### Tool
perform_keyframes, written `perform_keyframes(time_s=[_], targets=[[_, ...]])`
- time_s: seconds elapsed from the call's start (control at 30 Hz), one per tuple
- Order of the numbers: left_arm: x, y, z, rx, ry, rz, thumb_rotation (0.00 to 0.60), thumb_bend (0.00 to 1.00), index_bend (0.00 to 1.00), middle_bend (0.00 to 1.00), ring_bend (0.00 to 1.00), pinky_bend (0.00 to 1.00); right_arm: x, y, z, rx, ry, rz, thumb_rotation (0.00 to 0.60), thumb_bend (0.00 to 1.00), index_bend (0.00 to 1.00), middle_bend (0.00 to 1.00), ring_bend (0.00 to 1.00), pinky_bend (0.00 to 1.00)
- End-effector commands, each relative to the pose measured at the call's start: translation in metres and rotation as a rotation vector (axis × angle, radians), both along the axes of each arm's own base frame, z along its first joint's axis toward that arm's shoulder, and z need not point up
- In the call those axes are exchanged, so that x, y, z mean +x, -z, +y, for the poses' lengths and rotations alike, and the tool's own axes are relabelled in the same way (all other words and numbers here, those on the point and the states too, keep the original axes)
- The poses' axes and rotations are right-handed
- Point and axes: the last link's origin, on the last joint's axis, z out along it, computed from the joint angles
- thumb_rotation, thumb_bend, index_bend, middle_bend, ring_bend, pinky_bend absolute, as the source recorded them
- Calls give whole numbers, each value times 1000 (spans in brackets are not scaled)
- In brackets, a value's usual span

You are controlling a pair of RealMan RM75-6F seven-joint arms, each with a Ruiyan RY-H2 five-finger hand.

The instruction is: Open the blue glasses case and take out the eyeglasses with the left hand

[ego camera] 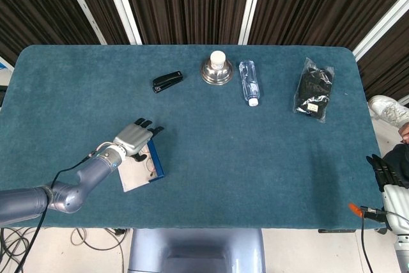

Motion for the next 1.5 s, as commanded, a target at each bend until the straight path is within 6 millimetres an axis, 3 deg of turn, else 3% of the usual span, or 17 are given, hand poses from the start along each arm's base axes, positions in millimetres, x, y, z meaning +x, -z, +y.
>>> perform_keyframes(time_s=[0.03,0.5,1.07,1.5], targets=[[-3,-5,-2,2,-6,2,600,307,0,264,0,20,0,0,0,0,0,-1,600,201,0,0,0,199],[-24,-21,-18,-4,-46,26,600,307,0,268,0,20,0,0,0,-1,-2,3,600,200,0,0,0,199],[-36,-38,-47,-36,-61,12,600,307,0,274,0,20,0,0,0,-2,-2,3,600,201,0,0,0,199],[-45,-47,-56,-34,-79,4,600,307,0,278,0,20,0,0,0,-3,-1,4,600,201,0,0,0,199]])
